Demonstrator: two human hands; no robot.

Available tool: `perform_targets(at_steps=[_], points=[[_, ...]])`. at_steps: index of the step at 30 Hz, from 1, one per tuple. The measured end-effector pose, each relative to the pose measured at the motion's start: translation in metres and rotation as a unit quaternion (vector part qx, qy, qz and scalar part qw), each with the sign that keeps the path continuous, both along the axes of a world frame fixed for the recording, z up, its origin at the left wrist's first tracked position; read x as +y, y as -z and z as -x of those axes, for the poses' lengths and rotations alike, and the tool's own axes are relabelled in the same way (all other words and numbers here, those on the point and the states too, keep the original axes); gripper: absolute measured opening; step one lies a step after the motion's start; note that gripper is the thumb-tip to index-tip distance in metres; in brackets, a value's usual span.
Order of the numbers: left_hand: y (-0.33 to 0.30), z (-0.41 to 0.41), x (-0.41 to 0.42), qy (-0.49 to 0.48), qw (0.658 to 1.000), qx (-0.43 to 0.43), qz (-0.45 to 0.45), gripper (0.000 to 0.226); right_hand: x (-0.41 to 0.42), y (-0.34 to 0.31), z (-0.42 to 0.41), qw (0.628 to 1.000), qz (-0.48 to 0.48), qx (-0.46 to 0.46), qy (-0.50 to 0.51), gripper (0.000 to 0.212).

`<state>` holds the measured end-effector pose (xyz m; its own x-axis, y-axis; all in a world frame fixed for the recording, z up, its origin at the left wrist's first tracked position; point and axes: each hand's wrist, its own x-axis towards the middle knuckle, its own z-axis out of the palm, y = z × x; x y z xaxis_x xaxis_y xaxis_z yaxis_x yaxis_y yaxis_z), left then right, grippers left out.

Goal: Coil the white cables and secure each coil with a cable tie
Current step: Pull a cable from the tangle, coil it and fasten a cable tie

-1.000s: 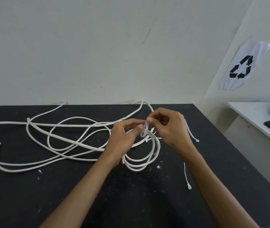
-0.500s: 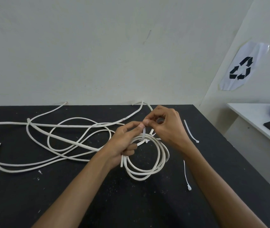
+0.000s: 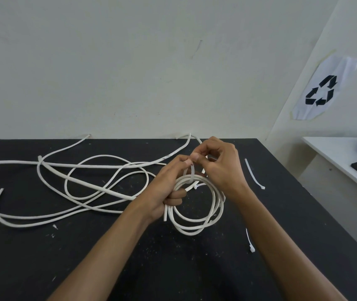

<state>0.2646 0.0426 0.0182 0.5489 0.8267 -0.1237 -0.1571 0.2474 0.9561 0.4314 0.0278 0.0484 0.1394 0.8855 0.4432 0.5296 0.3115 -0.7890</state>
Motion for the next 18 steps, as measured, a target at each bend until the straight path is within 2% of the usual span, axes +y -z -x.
perform_targets(at_steps=[4, 11, 18], points=[[0.003, 0.001, -0.005, 0.005, 1.0, 0.014, -0.001, 0.011, 0.006, -0.002, -0.01, 0.998, -0.001, 0.058, 0.022, 0.024], [0.004, 0.0, -0.004, -0.019, 1.0, 0.003, 0.007, 0.014, 0.007, -0.005, -0.012, 0.999, 0.013, 0.034, 0.007, 0.024], [0.001, 0.006, 0.005, -0.031, 0.998, 0.038, -0.045, 0.026, 0.007, 0.003, -0.012, 0.999, -0.001, 0.047, -0.02, 0.014]])
